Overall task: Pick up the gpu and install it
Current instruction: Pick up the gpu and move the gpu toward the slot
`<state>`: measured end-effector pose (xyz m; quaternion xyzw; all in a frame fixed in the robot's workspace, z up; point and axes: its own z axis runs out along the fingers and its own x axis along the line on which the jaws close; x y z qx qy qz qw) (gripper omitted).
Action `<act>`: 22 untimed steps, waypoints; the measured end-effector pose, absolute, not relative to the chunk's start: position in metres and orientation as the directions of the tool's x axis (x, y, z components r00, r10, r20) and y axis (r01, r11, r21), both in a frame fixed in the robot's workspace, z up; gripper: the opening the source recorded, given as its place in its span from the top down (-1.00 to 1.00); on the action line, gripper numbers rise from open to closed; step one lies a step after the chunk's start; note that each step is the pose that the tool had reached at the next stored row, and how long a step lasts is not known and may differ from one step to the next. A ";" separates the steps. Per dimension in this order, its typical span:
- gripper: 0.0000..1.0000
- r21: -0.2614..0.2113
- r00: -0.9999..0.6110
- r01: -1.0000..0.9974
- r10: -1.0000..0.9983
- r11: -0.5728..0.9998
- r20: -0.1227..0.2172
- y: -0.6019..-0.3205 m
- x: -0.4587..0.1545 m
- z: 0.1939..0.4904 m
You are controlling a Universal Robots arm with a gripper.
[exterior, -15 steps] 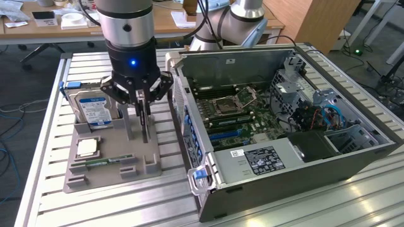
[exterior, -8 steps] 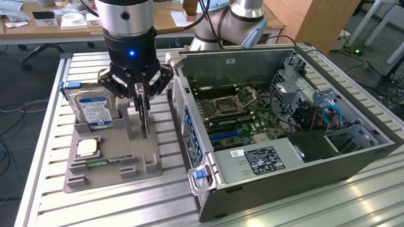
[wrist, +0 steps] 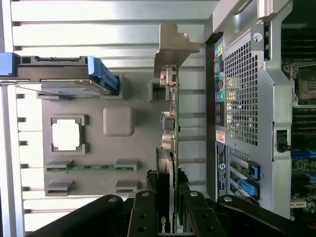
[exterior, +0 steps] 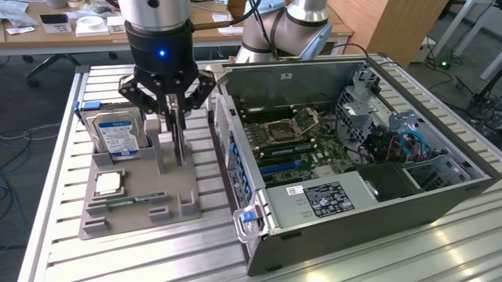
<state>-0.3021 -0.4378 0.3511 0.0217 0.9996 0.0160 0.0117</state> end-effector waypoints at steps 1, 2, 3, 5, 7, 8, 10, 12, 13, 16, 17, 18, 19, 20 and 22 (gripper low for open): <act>0.47 0.032 -0.999 0.043 0.044 0.999 -0.023 -0.438 -0.302 0.354; 0.47 0.032 -0.999 0.043 0.044 0.999 -0.023 -0.438 -0.302 0.356; 0.47 0.032 -0.999 0.043 0.044 0.999 -0.023 -0.438 -0.302 0.359; 0.47 0.032 -0.999 0.043 0.044 0.999 -0.023 -0.438 -0.302 0.364; 0.47 0.032 -0.999 0.043 0.044 0.999 -0.023 -0.438 -0.302 0.369; 0.47 0.032 -0.999 0.043 0.044 0.999 -0.023 -0.438 -0.302 0.372; 0.47 0.032 -0.999 0.043 0.044 0.999 -0.023 -0.438 -0.302 0.378; 0.47 0.032 -0.999 0.043 0.044 0.999 -0.023 -0.438 -0.302 0.384; 0.47 0.032 -0.999 0.043 0.044 0.999 -0.023 -0.438 -0.302 0.386; 0.47 0.033 -0.999 0.043 0.044 0.999 -0.023 -0.438 -0.302 0.394; 0.47 0.032 -0.999 0.043 0.044 0.999 -0.023 -0.438 -0.302 0.396; 0.47 0.032 -0.999 0.043 0.044 0.999 -0.023 -0.438 -0.302 0.399; 0.47 0.032 -0.999 0.043 0.044 0.999 -0.023 -0.438 -0.302 0.401; 0.47 0.032 -0.999 0.043 0.044 0.999 -0.023 -0.438 -0.302 0.403; 0.47 0.032 -0.999 0.043 0.044 0.999 -0.023 -0.438 -0.302 0.407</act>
